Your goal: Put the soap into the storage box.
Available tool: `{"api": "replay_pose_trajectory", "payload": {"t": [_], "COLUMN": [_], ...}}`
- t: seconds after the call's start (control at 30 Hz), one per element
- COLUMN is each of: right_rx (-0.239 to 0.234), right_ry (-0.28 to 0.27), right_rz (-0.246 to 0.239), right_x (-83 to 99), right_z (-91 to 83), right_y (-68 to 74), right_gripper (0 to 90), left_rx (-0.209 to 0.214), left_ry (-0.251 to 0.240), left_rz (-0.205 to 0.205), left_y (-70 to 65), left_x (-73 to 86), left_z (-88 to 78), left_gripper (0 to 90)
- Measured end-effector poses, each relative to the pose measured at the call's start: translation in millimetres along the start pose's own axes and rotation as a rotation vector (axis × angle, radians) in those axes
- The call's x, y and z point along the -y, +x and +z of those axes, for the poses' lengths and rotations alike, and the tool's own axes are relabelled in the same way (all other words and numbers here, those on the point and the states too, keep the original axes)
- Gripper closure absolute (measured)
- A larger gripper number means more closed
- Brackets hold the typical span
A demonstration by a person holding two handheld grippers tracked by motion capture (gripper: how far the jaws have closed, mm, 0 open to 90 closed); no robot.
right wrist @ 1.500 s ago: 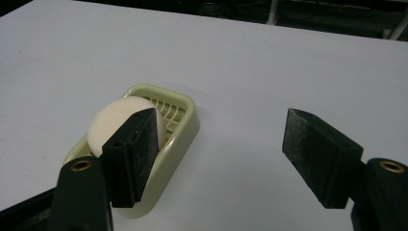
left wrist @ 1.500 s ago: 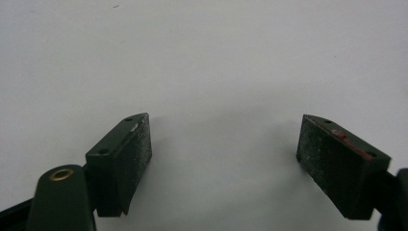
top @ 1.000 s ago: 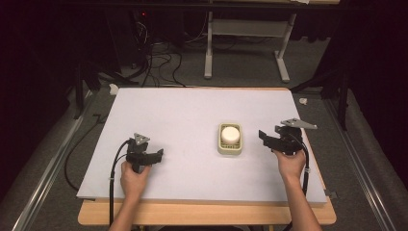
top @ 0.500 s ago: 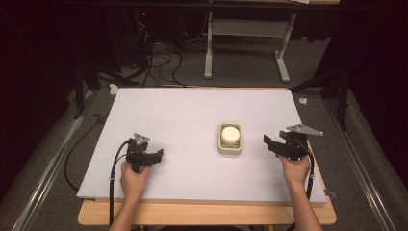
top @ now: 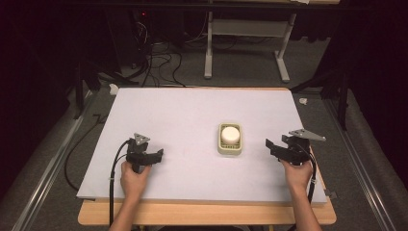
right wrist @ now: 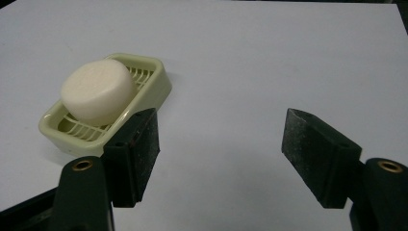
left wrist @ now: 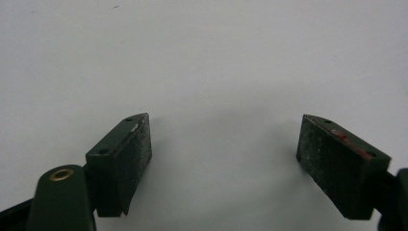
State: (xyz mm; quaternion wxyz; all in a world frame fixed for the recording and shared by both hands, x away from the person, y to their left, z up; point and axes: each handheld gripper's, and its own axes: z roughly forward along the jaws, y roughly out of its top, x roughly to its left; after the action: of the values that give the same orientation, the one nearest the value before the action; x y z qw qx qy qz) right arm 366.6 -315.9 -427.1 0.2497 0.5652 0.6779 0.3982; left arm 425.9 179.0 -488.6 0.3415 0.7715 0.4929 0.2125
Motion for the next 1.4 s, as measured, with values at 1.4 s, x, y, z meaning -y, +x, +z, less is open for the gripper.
{"api": "replay_pose_trajectory", "payload": {"t": [1.4], "right_rx": [0.052], "right_ry": [0.117], "right_rz": [-0.018], "right_x": [43.3], "right_z": [19.8], "right_y": [8.1], "right_gripper": [29.4], "left_rx": [0.0], "left_ry": [0.0], "left_rz": [0.001], "left_y": [0.0], "left_x": [0.0], "left_z": [0.0], "left_gripper": [20.1]}}
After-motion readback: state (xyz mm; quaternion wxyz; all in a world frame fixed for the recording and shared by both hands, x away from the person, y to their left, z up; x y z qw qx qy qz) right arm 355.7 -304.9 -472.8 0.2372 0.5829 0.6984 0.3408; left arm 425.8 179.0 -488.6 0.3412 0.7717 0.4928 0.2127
